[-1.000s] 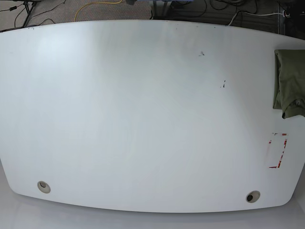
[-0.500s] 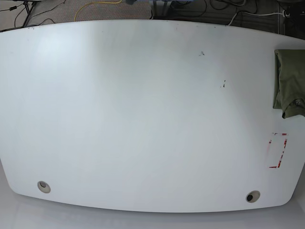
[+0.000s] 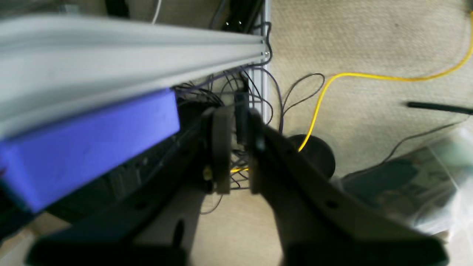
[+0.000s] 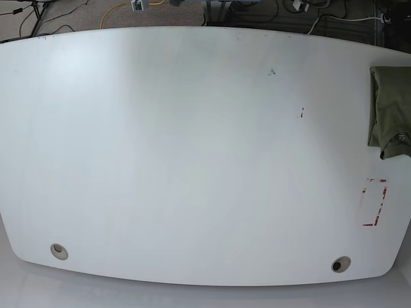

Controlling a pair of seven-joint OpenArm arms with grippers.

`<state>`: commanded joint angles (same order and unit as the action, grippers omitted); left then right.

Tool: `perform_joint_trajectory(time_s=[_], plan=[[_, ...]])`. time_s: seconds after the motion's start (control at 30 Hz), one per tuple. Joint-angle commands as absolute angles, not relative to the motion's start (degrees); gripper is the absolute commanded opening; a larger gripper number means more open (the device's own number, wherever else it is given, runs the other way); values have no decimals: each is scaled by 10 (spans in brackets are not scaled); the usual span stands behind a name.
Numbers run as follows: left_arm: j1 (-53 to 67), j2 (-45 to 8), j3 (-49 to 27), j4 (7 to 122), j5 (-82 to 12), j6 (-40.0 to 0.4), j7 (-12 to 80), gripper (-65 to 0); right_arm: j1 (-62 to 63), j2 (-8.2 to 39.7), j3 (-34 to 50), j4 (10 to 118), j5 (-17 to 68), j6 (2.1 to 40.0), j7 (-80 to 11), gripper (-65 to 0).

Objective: Layout the t-shirt on the table in an organized manner, then fold the t-shirt properly

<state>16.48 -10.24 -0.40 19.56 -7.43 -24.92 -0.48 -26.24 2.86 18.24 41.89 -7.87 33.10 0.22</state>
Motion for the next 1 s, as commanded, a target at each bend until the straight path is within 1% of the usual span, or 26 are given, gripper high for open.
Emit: perform_joint_trajectory(time_s=[0.07, 0.1, 0.17, 0.2, 0.47, 0.63, 0.8, 0.93, 1.0], plan=[[147, -100, -4, 179, -73, -231, -5, -526, -243, 29, 183, 394, -93, 330, 2, -585], [137, -92, -4, 169, -73, -213, -5, -525, -231, 29, 183, 378, -99, 330, 2, -585], [129, -90, -4, 165, -73, -200, -4, -525, -219, 30, 183, 369, -102, 330, 2, -585], [116, -87, -4, 160, -73, -185, -4, -525, -210, 31, 183, 363, -103, 329, 2, -585], [68, -85, 0, 119, -73, -127, -3, -524, -182, 33, 183, 356, -103, 329, 2, -580], [64, -67, 4, 116, -73, -110, -3, -524, -164, 43, 183, 322, -103, 329, 2, -580], [64, -65, 24, 116, -73, -110, -3, -524, -150, 45, 183, 292, -103, 329, 2, -582], [64, -65, 28, 116, -74, -109, -3, -524, -150, 45, 183, 292, -103, 329, 2, -580], [64, -58, 28, 116, -75, -95, -3, -524, -150, 45, 183, 292, -103, 329, 2, -580]])
